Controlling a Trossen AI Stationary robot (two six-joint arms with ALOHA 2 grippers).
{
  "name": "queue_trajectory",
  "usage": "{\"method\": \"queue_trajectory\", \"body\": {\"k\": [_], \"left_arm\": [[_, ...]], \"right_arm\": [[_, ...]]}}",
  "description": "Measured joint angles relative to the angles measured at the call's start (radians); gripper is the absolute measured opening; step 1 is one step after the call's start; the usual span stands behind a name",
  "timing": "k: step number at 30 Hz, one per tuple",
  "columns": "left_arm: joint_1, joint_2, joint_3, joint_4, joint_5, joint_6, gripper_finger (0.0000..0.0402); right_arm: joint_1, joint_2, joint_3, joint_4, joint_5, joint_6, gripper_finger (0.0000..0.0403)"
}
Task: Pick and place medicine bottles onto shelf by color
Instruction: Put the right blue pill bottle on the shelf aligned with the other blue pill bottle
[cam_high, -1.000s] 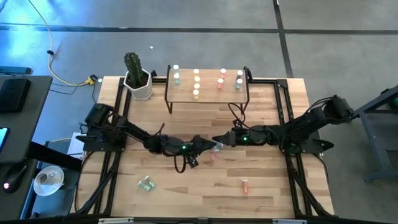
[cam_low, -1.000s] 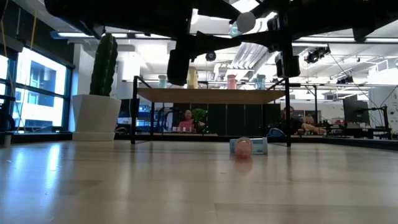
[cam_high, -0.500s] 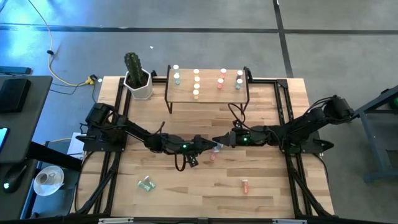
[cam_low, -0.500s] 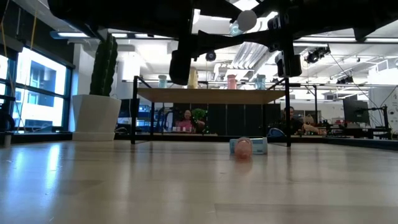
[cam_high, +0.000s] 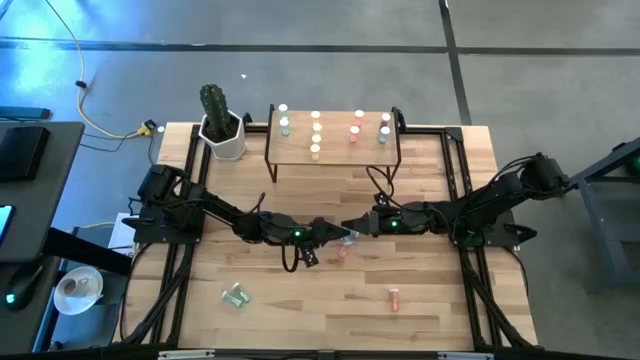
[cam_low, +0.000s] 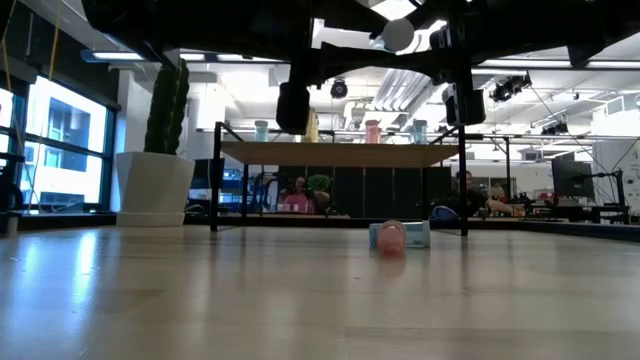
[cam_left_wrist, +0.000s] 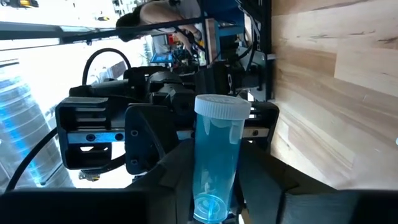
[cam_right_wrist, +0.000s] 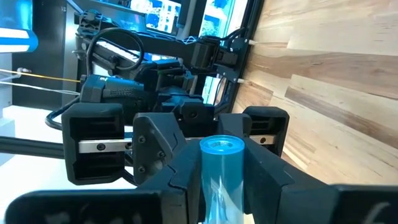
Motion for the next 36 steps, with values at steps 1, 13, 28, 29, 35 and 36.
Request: {"method": "queue_trajectory", "body": {"k": [1,13,28,29,35,36], "left_arm": [[0.0,0.0,0.0,0.0,0.0,0.001,0.0101],[-0.001,0.001,0.0,-0.007,-0.004,0.0,0.0093],[-0.018,0.001,-0.001,-0.008,-0.044,-0.17,0.0092],[-0.018,0.001,-0.001,-0.008,-0.056,-0.203,0.0092],[-0.017,0.001,-0.001,-0.007,-0.163,-0.406,0.0092],[-0.017,0.001,-0.001,-0.006,-0.171,-0.441,0.0092]], "right_arm": [[0.0,0.0,0.0,0.0,-0.001,0.0,0.0085],[0.0,0.0,0.0,-0.021,0.005,-0.045,0.0089],[-0.018,-0.006,0.0,-0.027,0.048,-0.173,0.0171],[-0.024,-0.011,0.0,-0.027,0.047,-0.19,0.0172],[-0.065,-0.062,0.0,-0.051,0.043,-0.338,0.0174],[-0.072,-0.075,0.0,-0.061,0.043,-0.366,0.0174]]}}
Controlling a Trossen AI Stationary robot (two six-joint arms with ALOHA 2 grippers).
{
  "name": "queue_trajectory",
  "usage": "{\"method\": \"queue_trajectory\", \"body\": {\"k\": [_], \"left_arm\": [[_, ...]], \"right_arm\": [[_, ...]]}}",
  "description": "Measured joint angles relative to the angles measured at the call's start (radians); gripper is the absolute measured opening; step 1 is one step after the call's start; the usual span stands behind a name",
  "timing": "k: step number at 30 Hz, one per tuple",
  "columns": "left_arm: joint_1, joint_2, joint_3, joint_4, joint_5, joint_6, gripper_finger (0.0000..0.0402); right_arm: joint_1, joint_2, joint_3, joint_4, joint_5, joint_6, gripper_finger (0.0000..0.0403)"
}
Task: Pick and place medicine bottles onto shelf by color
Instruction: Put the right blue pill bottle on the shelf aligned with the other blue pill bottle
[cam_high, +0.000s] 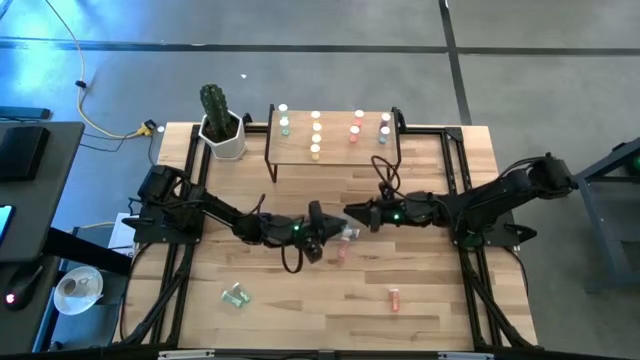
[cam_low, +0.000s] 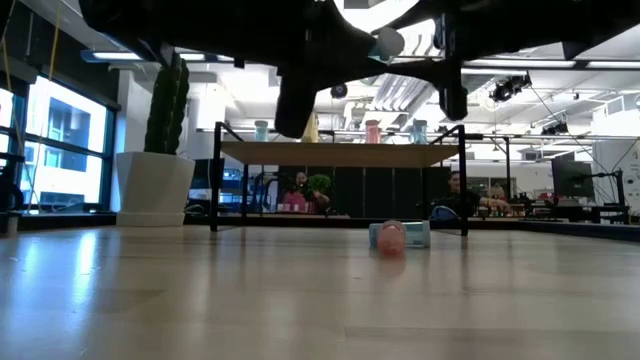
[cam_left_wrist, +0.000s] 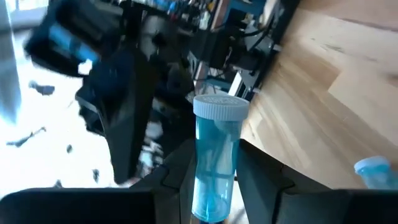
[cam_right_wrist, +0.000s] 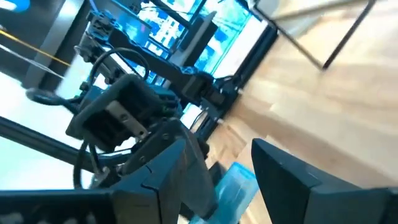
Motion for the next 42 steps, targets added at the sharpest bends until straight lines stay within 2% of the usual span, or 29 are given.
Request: {"method": "queue_trajectory", "body": {"k": [11,16,20,24,31,36,42], "left_arm": [[0.028,0.0,0.0,0.001,-0.016,-0.503,0.0092],[0.06,0.0,0.007,0.003,-0.035,-0.632,0.0092],[0.085,0.0,0.017,0.003,-0.044,-0.776,0.0092],[0.108,0.0,0.024,0.003,-0.045,-0.853,0.0092],[0.136,0.0,0.024,0.001,-0.034,-1.004,0.0092],[0.142,0.0,0.024,0.001,-0.016,-1.056,0.0092],[0.142,0.0,0.024,-0.002,-0.014,-1.04,0.0092]], "right_arm": [[-0.016,-0.184,0.0,-0.155,0.022,-0.457,0.0174],[-0.016,-0.255,0.0,-0.156,0.078,-0.694,0.0174],[-0.016,-0.271,0.0,-0.155,0.108,-0.825,0.0174],[-0.016,-0.267,0.0,-0.167,0.13,-0.938,0.0174],[-0.016,-0.254,0.0,-0.22,0.111,-0.967,0.0174],[-0.046,-0.242,0.0,-0.227,0.1,-0.996,0.0179],[-0.092,-0.179,0.0,-0.16,-0.024,-0.989,0.0191]]}}
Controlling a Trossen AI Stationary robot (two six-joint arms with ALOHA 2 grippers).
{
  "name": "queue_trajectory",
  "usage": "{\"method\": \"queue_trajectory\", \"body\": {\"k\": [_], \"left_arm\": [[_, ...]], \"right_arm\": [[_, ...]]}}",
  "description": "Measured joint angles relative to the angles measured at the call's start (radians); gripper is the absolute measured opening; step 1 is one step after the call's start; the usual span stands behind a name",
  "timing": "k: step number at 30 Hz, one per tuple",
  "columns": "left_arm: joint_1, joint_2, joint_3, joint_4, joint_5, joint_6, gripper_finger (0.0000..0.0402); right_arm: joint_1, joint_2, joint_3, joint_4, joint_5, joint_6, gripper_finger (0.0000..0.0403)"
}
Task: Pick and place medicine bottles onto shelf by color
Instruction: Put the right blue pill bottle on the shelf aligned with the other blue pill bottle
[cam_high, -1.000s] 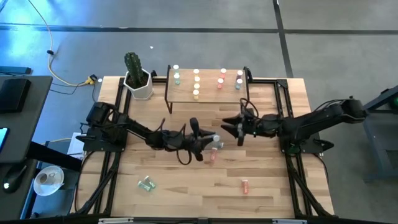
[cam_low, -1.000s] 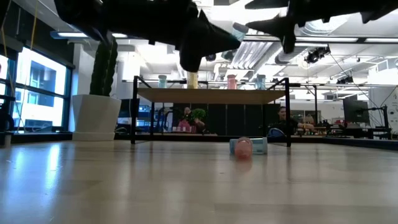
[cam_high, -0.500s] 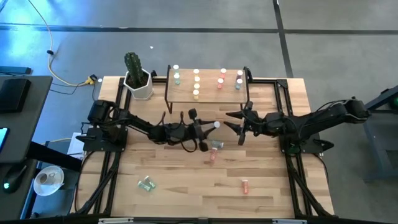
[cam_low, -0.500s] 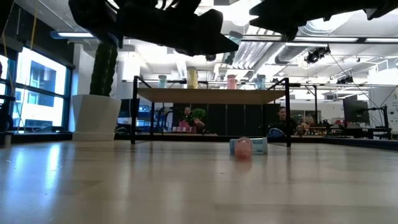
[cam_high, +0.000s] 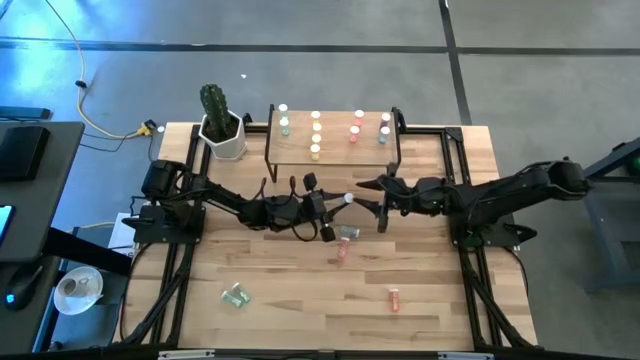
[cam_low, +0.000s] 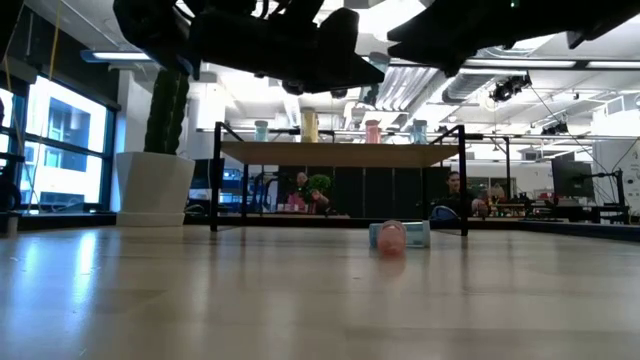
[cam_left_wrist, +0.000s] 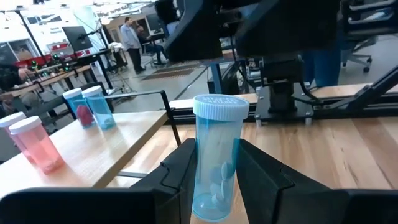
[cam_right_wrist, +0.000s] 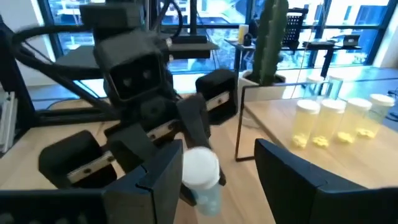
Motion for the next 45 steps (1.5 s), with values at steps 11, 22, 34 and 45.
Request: {"method": "queue_trajectory", "body": {"k": [11,22,34,45], "left_arm": [[0.0,0.0,0.0,-0.001,-0.005,0.002,0.0092],[-0.001,0.0,0.0,0.002,-0.004,-0.008,0.0092],[-0.001,0.0,0.0,0.002,-0.004,-0.005,0.0092],[-0.001,0.0,0.0,0.003,-0.003,-0.005,0.0092]], "right_arm": [[0.006,0.058,0.0,0.052,-0.005,-0.018,0.0191],[0.006,0.166,0.0,0.135,-0.004,-0.079,0.0191],[0.006,0.173,0.0,0.161,-0.003,-0.087,0.0157],[0.006,0.173,0.0,0.148,-0.003,-0.083,0.0106]]}}
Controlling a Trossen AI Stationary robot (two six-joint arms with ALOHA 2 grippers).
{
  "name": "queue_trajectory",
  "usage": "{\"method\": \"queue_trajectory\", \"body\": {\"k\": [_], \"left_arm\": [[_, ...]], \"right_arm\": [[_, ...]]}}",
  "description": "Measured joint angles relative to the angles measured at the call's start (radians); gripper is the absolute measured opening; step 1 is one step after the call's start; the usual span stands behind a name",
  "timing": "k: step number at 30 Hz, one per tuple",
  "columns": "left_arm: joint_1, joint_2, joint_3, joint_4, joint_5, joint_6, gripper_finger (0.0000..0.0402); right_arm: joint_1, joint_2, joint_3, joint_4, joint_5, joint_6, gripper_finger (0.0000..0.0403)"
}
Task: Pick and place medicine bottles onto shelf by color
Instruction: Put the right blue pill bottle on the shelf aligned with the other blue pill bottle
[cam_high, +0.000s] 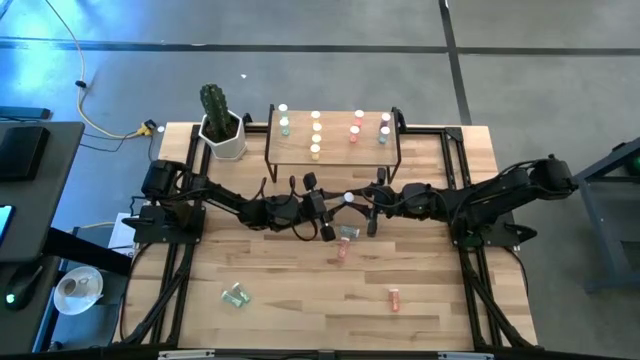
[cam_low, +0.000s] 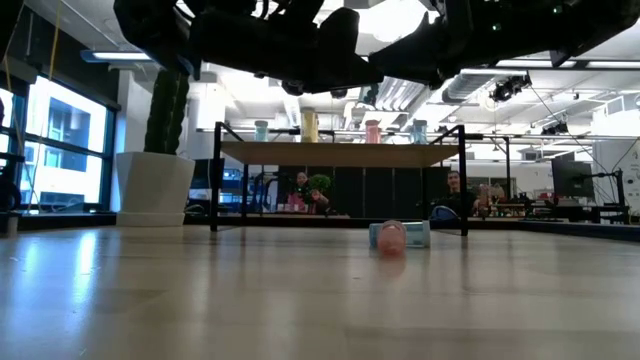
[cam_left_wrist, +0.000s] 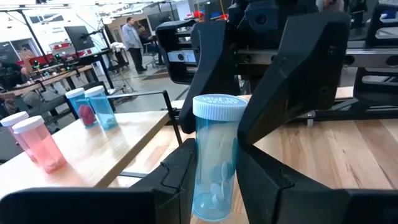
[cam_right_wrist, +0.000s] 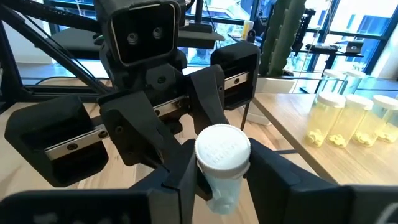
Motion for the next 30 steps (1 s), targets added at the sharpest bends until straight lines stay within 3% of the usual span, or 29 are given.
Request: {"method": "queue_trajectory", "body": {"k": [15,24,30], "left_arm": [[0.0,0.0,0.0,0.0,0.003,-0.003,0.0097],[0.0,0.0,0.001,-0.042,0.022,-0.077,0.0167],[-0.005,-0.017,0.001,-0.066,-0.036,-0.031,0.0191]], "right_arm": [[0.0,0.0,0.0,0.0,-0.001,0.001,0.0099],[0.0,-0.001,0.0,-0.012,0.002,0.024,0.0099],[-0.003,-0.077,0.0,-0.064,0.117,-0.013,0.0099]]}}
